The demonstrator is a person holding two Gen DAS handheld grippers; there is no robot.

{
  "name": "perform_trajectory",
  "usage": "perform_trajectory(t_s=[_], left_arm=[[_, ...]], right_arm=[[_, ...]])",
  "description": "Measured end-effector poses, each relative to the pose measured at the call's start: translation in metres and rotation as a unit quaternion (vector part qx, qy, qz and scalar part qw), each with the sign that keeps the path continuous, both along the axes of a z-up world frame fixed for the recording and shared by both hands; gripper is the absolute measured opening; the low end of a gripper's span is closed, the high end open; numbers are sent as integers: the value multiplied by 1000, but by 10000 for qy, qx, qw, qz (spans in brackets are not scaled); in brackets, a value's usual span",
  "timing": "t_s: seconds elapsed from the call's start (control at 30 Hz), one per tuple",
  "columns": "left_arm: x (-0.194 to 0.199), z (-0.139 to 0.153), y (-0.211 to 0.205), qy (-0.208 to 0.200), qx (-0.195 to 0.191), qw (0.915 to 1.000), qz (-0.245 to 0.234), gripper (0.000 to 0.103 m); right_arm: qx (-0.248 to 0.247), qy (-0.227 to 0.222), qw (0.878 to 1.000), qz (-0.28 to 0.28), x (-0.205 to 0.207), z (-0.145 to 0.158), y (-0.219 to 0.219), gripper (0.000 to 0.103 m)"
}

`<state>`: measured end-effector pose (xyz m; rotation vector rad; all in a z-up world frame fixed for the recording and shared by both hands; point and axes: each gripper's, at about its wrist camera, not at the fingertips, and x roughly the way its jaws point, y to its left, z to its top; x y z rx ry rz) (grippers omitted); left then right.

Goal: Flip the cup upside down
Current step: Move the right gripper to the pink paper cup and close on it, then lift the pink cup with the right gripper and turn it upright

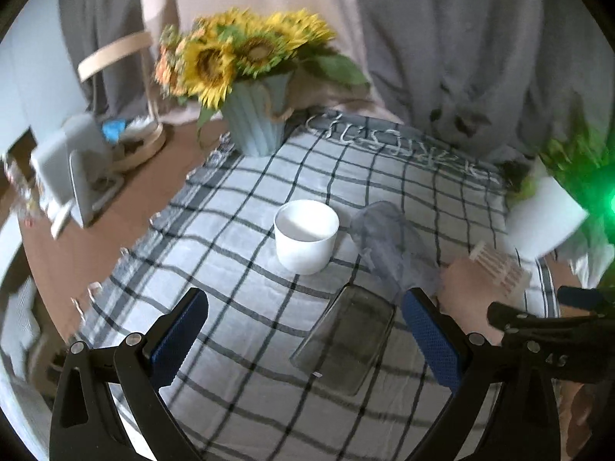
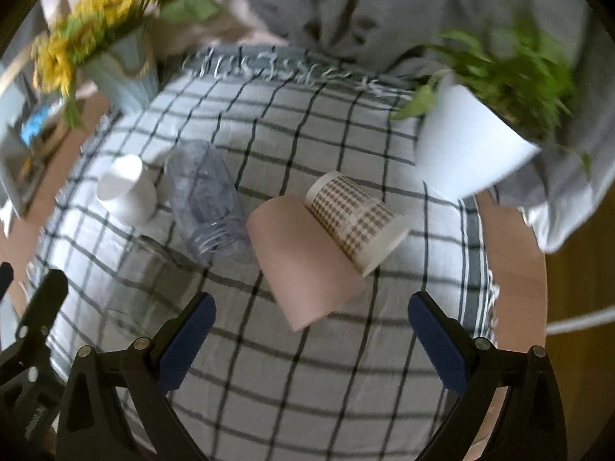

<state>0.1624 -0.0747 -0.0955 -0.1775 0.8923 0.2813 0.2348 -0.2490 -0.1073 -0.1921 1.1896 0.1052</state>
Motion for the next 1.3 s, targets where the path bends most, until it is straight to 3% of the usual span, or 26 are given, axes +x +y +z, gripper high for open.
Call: perform_trajectory(t_s=[0.17,0.43,0.53,1.03,1.13,1.3], left_arm=[[23,-9,-5,276,25,9996,105,103],[40,-12,-9,444,-42,9987,241,103],[42,-13,-10,454,-33,9986,279,103],[54,-21,-7,620,-119,9975,314,103],[54,-21,-3,591,-153,9975,346,103],[56,-19,-2,588,-92,9975,372,103]], right_arm=[[-244,541,9971,474,36,-15,11,98],[-612,1415,9819,1101,72,-35,26,95],[-784,1687,9743,1269,77,-44,29,89],[-849,2234,9618,1333,102,-74,31,85],[-702,2397,9573,1458,103,-77,35,75],[-705,2544,9564,1249,106,-82,39,73]])
